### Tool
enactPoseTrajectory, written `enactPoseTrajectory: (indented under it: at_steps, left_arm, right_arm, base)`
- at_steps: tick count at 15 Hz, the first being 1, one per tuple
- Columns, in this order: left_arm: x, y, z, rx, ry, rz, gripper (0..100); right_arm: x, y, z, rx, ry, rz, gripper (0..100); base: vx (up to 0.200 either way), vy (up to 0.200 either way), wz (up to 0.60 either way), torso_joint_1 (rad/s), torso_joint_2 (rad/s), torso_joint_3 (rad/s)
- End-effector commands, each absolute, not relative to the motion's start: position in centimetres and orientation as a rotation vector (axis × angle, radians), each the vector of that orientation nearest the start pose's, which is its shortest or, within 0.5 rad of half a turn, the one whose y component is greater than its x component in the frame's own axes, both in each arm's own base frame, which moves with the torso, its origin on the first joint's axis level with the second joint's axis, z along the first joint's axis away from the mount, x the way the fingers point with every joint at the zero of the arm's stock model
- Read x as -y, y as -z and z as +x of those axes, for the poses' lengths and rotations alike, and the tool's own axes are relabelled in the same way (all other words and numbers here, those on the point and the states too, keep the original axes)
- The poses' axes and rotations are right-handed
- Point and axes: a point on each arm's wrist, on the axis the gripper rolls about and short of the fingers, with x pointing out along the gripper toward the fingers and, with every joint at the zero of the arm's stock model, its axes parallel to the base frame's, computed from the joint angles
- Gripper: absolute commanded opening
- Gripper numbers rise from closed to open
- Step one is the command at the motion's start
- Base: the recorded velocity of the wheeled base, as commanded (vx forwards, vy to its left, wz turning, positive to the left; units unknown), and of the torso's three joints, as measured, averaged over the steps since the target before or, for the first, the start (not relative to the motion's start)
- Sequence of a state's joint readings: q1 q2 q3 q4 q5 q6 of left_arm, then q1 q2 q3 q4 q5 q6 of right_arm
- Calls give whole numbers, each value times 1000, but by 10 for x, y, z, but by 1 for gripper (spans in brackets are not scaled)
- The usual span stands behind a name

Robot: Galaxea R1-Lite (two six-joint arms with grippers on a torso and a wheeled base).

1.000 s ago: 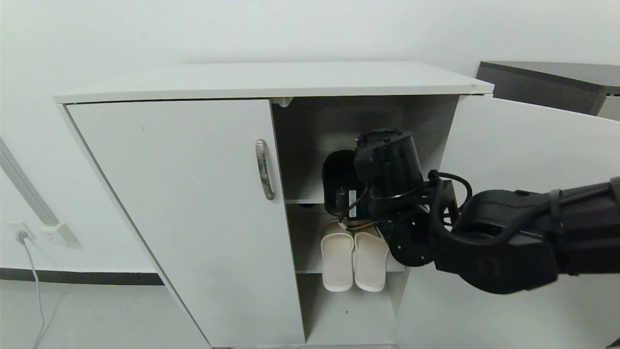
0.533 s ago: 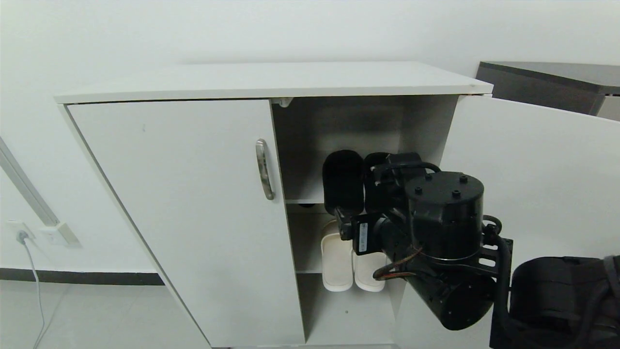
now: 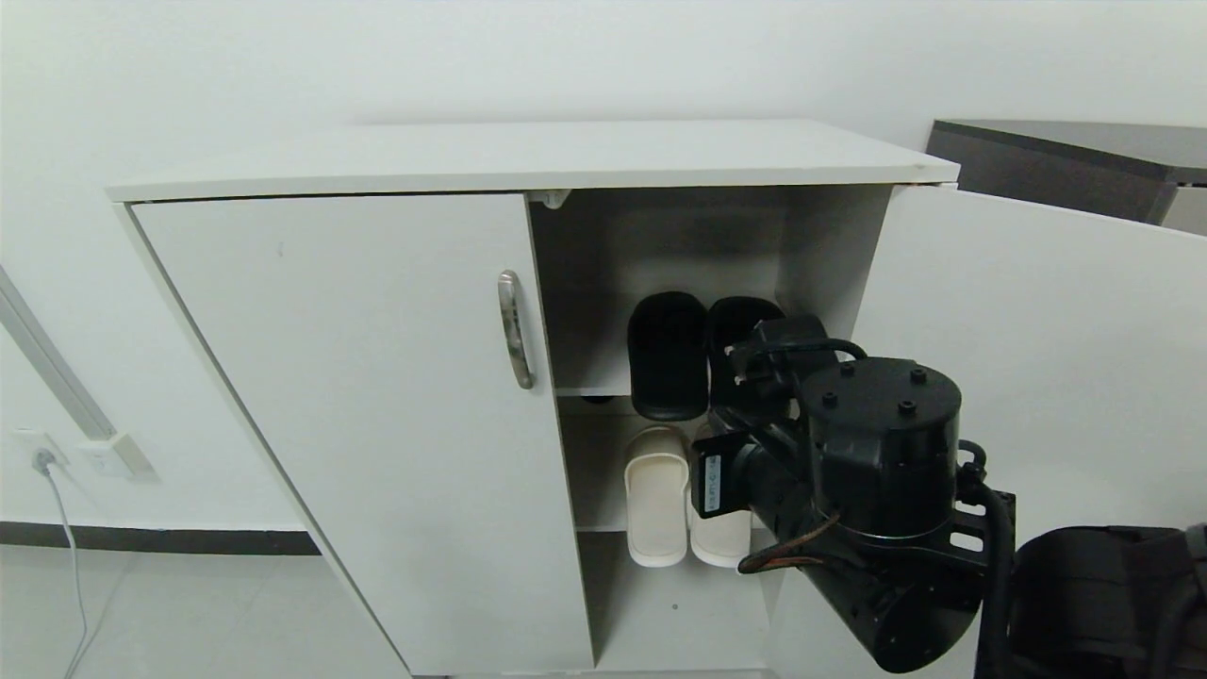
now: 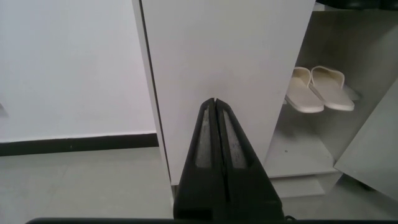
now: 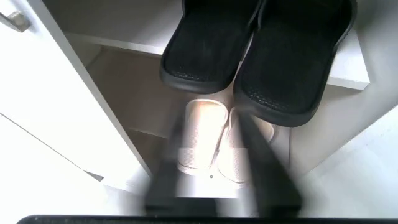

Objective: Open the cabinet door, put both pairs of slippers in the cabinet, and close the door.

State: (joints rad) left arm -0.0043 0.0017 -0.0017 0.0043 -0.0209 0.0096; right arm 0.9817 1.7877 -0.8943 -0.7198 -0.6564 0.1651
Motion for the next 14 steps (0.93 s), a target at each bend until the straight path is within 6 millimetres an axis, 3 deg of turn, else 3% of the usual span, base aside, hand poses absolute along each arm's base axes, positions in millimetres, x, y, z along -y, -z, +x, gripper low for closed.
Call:
enactPoseTrajectory:
  at_steps: [1,7,14]
  left_arm:
    - [0,-75,-23,-4,25,9,0]
    - [0,-75,-23,-5,23,8,0]
    - [0,-75,-23,-5,25,8,0]
  right_arm:
    - [-266,-183,192,-156,-315,25,0]
    - [-266,-173,193,-180,-314,1,0]
    - [-265,-171,192,-185,-311,-8,0]
  base:
    - [0,0,0,0,0,0]
    - [0,0,0,0,0,0]
    - [-200,0,0,3,2,4]
